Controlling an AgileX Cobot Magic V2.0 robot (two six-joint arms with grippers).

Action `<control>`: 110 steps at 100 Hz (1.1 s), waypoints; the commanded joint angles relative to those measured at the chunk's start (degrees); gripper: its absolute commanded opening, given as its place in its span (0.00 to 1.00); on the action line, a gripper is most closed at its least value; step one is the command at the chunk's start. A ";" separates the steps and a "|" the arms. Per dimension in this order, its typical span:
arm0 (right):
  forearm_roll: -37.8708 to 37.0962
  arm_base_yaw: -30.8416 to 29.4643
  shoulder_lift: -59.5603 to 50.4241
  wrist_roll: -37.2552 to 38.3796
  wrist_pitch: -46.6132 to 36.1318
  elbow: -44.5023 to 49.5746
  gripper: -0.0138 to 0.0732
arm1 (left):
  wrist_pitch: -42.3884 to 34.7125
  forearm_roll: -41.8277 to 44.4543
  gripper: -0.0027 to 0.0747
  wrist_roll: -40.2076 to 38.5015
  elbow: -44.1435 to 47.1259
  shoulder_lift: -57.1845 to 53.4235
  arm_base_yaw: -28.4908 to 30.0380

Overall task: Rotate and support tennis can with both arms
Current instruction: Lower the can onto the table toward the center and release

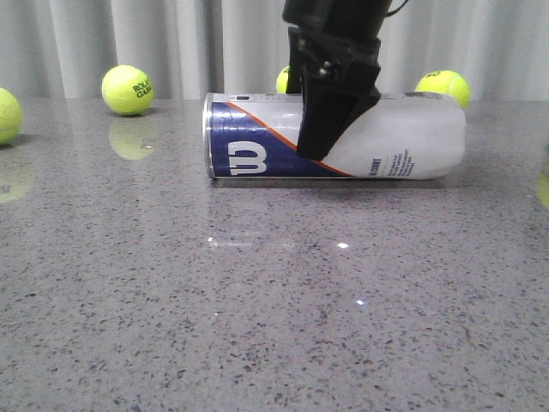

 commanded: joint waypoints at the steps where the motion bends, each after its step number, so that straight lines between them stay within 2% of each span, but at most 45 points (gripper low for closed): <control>1: 0.57 -0.07 -4.06 -0.41 -0.66 -1.66 0.90 | -4.31 -0.04 0.01 -0.53 2.60 -2.18 0.20; 84: 0.53 -0.07 -7.63 0.43 -0.66 -1.66 0.90 | -4.31 -0.04 0.01 -0.53 2.60 -2.18 0.20; 95: 0.53 -0.07 -9.85 5.56 -0.66 -1.66 0.90 | -4.31 -0.04 0.01 -0.53 2.60 -2.18 0.20; 110: 0.41 -0.07 -13.71 22.23 -2.85 -1.66 0.90 | -4.31 -0.04 0.01 -0.53 2.60 -2.18 0.20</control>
